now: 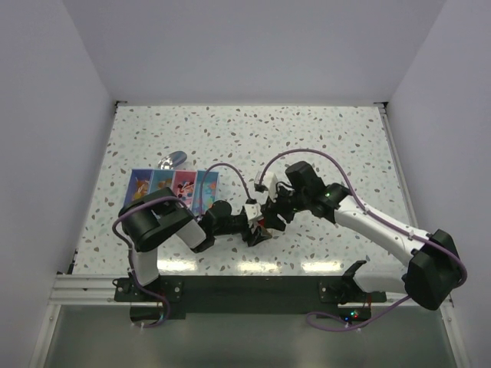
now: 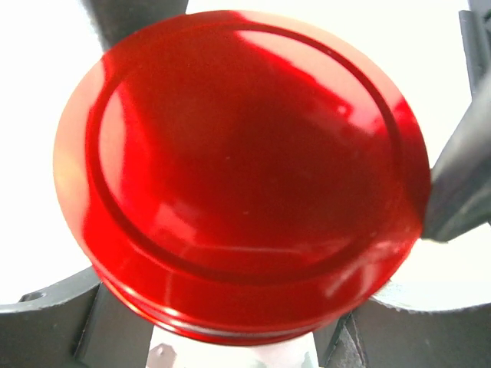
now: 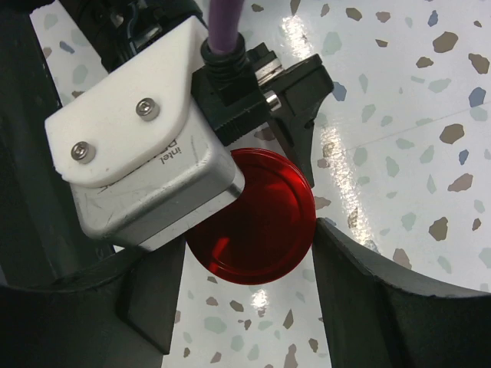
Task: Pack the candies
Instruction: Screw the bottle lid onto the packing bottle.
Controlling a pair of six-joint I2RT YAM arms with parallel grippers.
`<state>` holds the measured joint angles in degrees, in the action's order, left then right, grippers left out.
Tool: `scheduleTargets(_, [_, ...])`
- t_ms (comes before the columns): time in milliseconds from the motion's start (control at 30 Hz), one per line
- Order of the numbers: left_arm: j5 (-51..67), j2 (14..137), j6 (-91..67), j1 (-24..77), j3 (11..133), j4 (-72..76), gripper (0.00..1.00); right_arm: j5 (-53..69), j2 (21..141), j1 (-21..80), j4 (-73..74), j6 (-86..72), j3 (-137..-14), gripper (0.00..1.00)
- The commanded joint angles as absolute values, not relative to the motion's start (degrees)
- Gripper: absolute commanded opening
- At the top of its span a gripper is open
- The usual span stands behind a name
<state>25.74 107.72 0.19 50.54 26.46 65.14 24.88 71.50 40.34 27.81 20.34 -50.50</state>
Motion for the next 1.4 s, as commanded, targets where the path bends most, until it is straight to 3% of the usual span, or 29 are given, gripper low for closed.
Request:
scheduleTargets(0, [19.8, 105.9, -1.8, 49.9, 24.9, 65.5, 0.42, 19.8, 72.0, 41.1, 25.1, 11.0, -48.3, 0.4])
scheduleTargets(300, [13.5, 104.6, -2.6, 49.9, 22.8, 67.7, 0.42, 10.7, 69.0, 41.4, 21.0, -1.8, -44.7, 0.41])
scheduleTargets(400, [12.6, 104.7, -2.4, 49.9, 22.2, 68.2, 0.42, 10.6, 66.7, 41.5, 20.4, -2.6, -43.5, 0.5])
scheduleTargets(533, [13.6, 105.6, -2.2, 50.0, 22.1, 68.8, 0.42, 12.2, 65.7, 41.5, 23.2, -2.5, -44.9, 0.74])
scheduleTargets(767, [14.9, 108.0, -2.5, 49.9, 21.3, 72.2, 0.42, 14.2, 64.2, 41.6, 29.6, -1.2, -51.1, 0.87])
scheduleTargets(867, [15.3, 108.9, -2.9, 49.9, 20.7, 74.2, 0.42, 14.8, 64.9, 40.0, 31.5, -1.1, -53.1, 0.85])
scheduleTargets(1100, [15.2, 108.7, -2.9, 49.9, 20.0, 75.0, 0.42, 23.8, 74.5, 33.9, 32.6, -3.8, -62.4, 0.56])
scheduleTargets(1367, [14.7, 107.9, -2.6, 49.9, 20.8, 73.4, 0.39, 32.4, 83.7, 34.0, 31.7, -5.6, -69.2, 0.47])
